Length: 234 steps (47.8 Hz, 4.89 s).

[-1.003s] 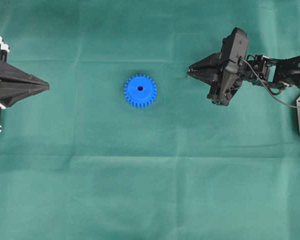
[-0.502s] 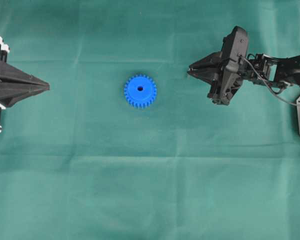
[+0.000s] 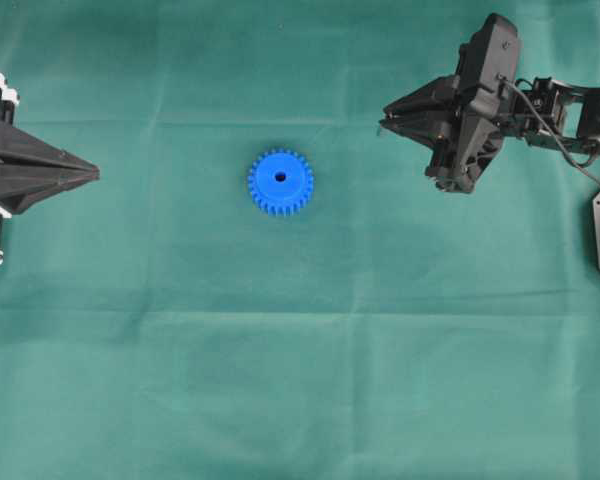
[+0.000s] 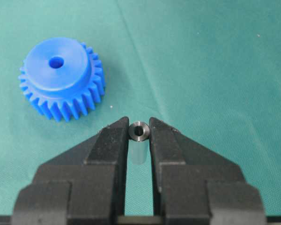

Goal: Insert the shaft placed at a random location into the center hole of the medium gear at another random location.
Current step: 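Lift the shaft and carry it left over the blue gear, then align the held shaft above the gear's center hole, then lower the shaft into the center hole and open the right gripper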

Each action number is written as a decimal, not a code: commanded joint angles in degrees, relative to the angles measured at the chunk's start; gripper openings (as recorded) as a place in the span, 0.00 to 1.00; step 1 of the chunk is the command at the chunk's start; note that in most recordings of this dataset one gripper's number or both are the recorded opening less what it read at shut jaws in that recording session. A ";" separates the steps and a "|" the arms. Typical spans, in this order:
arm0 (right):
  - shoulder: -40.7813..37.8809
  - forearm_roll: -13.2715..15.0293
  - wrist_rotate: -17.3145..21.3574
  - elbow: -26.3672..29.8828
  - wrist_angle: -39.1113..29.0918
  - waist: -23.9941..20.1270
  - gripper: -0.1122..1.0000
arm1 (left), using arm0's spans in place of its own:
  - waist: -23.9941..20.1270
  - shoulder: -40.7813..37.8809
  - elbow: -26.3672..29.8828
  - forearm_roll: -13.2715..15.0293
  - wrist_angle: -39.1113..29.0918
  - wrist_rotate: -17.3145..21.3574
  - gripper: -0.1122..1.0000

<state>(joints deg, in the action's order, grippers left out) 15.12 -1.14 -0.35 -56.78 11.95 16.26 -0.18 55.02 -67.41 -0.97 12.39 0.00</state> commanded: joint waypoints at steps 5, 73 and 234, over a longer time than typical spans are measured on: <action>0.88 0.00 -0.35 1.32 0.09 0.00 0.22 | -0.09 -0.35 1.14 -0.18 0.35 -0.09 0.10; -17.93 -0.70 -0.09 22.59 1.67 -10.81 0.22 | -0.18 -0.44 1.05 -0.18 -0.53 -0.18 0.10; -28.21 -1.14 0.09 20.65 7.38 -8.79 0.22 | -0.09 -0.53 1.05 -0.18 -0.26 -0.09 0.10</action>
<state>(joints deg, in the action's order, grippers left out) -13.71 -2.11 -0.26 -37.18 18.90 7.38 -0.18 54.93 -67.41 -0.97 11.69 -0.09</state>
